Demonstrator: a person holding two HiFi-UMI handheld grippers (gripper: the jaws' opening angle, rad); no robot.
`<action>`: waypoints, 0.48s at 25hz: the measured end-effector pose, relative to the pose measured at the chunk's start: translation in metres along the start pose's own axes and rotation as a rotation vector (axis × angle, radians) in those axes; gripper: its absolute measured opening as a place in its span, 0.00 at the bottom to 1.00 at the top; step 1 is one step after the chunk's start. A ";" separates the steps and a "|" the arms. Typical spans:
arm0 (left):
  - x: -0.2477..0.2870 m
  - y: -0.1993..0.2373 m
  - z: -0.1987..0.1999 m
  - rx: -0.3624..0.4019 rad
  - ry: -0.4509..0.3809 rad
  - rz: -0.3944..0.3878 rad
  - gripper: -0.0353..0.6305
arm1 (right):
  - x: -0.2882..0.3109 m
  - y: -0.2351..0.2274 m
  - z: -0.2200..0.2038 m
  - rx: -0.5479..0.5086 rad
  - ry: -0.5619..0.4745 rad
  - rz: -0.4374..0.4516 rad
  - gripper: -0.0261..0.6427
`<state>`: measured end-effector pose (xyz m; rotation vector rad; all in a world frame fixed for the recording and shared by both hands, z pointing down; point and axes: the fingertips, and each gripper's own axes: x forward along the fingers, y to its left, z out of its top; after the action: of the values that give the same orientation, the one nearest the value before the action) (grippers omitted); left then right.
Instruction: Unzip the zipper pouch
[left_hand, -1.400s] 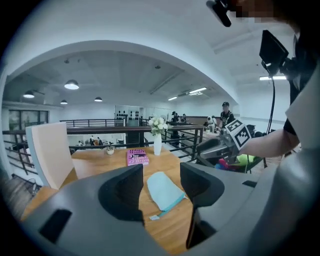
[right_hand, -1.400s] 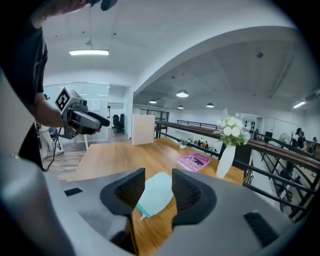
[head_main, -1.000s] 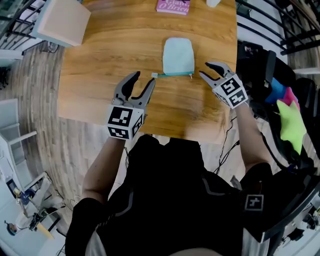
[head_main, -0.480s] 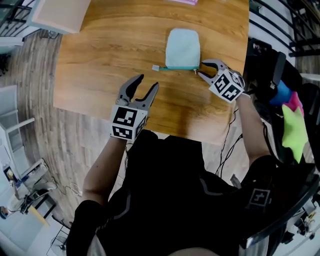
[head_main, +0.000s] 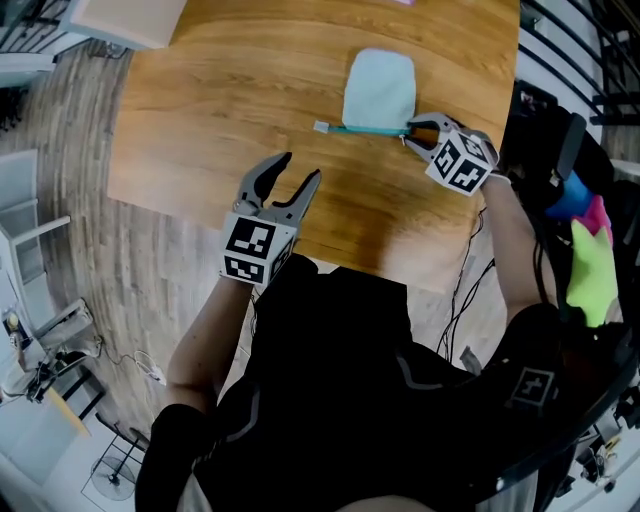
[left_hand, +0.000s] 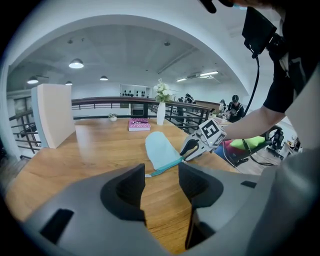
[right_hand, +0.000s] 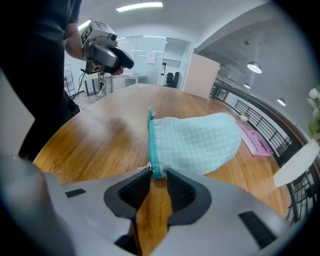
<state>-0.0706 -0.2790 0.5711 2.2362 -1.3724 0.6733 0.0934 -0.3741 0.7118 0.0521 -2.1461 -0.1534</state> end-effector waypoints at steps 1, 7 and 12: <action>-0.001 0.000 -0.001 0.000 0.003 -0.002 0.40 | 0.001 0.000 0.001 -0.001 0.002 0.010 0.21; -0.002 -0.007 -0.003 -0.001 0.009 -0.011 0.40 | 0.000 0.005 0.001 -0.014 0.010 0.039 0.14; -0.006 -0.018 0.005 0.036 0.004 -0.063 0.36 | -0.003 0.014 0.015 0.049 -0.028 0.060 0.12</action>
<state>-0.0556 -0.2703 0.5617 2.2949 -1.2912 0.6858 0.0833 -0.3584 0.7030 0.0146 -2.1767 -0.0668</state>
